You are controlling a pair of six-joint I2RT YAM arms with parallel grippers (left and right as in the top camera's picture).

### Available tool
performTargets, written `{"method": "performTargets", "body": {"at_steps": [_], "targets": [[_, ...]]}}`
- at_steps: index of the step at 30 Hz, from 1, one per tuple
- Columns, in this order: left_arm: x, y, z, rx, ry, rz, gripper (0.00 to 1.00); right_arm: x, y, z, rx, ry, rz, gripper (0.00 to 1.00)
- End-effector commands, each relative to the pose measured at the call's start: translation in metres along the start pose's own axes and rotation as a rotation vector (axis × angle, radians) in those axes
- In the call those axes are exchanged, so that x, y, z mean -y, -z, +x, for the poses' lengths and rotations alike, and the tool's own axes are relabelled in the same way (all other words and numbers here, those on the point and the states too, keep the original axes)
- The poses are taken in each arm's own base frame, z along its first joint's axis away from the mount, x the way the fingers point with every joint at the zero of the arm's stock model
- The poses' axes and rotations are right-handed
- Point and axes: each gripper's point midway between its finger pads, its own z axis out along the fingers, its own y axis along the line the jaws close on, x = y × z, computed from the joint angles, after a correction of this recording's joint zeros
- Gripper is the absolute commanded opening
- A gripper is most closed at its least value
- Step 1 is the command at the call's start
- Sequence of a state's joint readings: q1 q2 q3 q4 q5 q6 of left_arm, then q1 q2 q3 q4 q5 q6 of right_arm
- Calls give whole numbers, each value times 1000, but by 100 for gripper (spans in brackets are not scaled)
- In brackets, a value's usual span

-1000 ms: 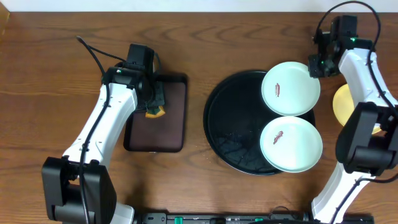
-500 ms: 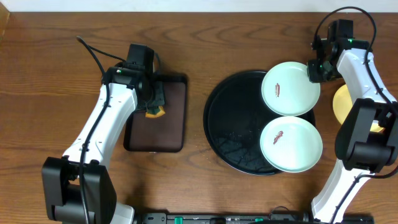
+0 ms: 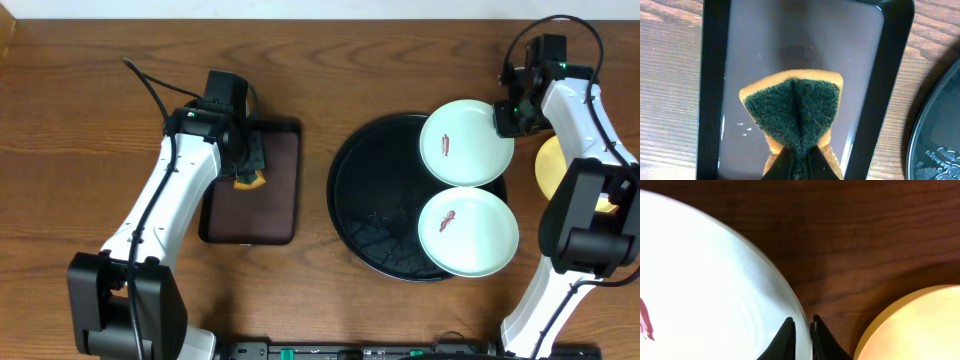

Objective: Clean dirty plates on tray and stack at the side
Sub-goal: 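Move right gripper to the upper pale green plate and drag it to tray center, then bring the sponge with the left gripper onto the pale green plate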

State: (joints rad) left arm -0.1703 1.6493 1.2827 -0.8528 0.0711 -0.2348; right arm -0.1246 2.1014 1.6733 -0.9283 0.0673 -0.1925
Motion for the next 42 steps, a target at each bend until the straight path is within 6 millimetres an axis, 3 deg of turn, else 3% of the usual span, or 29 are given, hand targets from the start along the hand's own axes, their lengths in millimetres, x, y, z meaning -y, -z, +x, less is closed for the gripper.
{"method": "performTargets", "body": {"at_steps": [1, 6, 11, 20, 28, 34, 38, 40, 42], "targets": [[-5, -3, 2, -9, -10, -20, 8, -5, -8, 6, -26, -2, -21, 10], [-5, -3, 2, -9, -10, -20, 8, -6, -10, 10, -38, -18, -24, 1], [-5, -3, 2, -9, -10, -20, 8, -10, -17, 18, -58, -60, -38, 1], [-5, -3, 2, -9, -10, -20, 8, -73, -1, 20, -78, -143, -375, 1], [-4, -3, 0, -3, -10, -19, 8, -96, 0, 35, -141, -23, -320, 1], [-4, -3, -2, 7, -10, -16, 7, -125, 2, 45, -183, 86, -245, 1], [-3, -3, -3, 10, -10, -15, 8, -131, 2, 49, -199, 101, -149, 1], [-3, -3, -3, 10, -10, -15, 8, -133, 2, 48, -196, 95, -113, 5], [-3, -3, -3, 12, -10, -14, 8, -138, 3, 50, -202, 71, -110, 18]]}}
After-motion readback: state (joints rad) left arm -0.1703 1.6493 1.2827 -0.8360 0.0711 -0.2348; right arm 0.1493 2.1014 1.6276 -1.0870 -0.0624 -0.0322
